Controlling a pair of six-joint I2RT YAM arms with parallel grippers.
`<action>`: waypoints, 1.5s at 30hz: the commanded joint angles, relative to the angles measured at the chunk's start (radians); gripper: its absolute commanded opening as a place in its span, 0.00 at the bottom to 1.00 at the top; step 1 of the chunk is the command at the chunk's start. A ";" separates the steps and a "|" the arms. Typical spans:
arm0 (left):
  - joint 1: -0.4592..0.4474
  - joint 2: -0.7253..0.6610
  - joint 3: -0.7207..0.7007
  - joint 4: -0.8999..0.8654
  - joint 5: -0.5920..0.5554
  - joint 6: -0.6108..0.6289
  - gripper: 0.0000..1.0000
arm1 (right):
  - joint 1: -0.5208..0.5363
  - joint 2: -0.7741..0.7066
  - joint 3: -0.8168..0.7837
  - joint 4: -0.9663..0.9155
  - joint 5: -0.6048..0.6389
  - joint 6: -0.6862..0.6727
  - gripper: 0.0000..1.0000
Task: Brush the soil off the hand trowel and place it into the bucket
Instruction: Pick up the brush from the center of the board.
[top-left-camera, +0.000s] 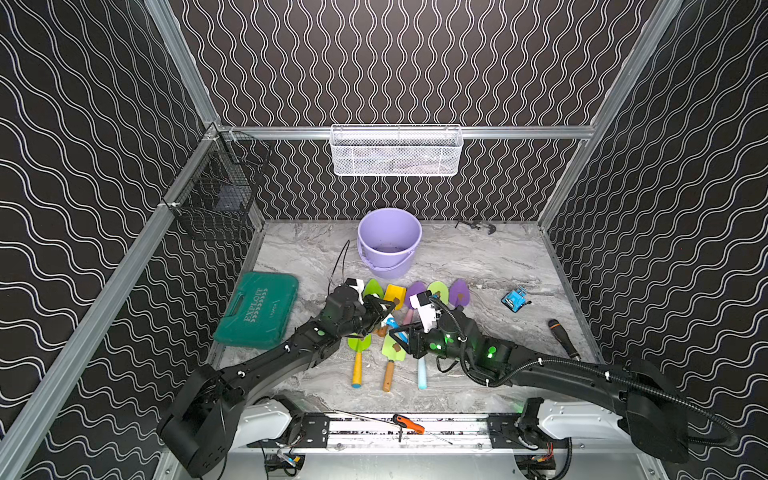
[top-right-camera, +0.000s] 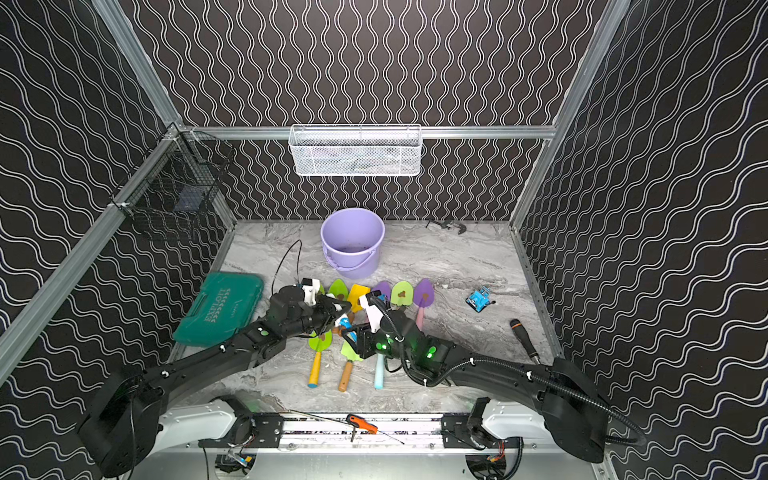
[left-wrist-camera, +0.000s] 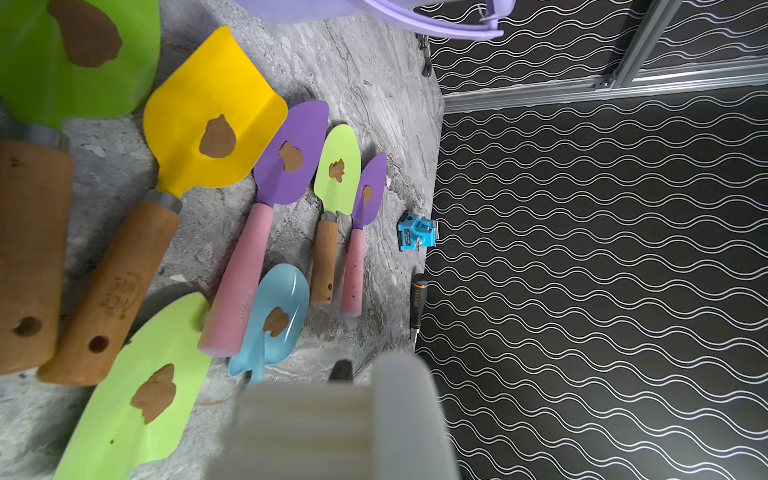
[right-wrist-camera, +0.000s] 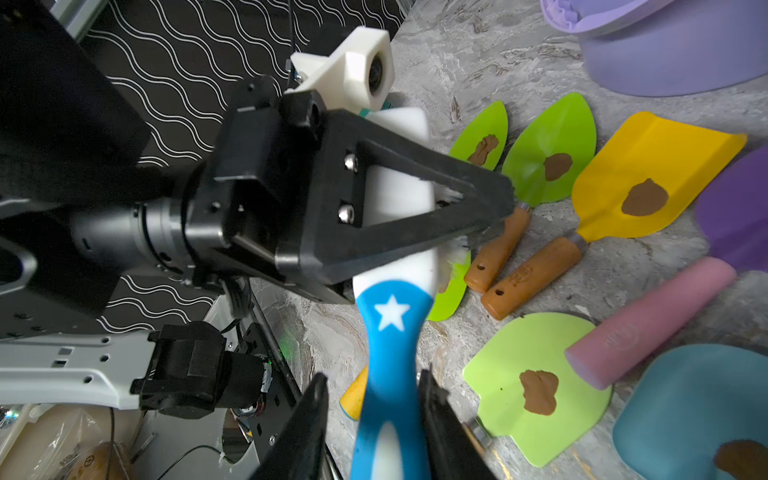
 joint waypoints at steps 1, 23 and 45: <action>0.002 -0.001 0.000 0.042 -0.011 -0.008 0.02 | 0.002 0.007 0.014 0.046 -0.009 0.012 0.36; -0.001 0.029 -0.007 0.030 0.024 0.019 0.04 | 0.005 0.026 0.018 0.052 0.008 0.016 0.00; 0.128 -0.147 0.254 -0.804 -0.417 0.775 0.95 | 0.002 -0.180 -0.023 -0.294 0.306 0.022 0.00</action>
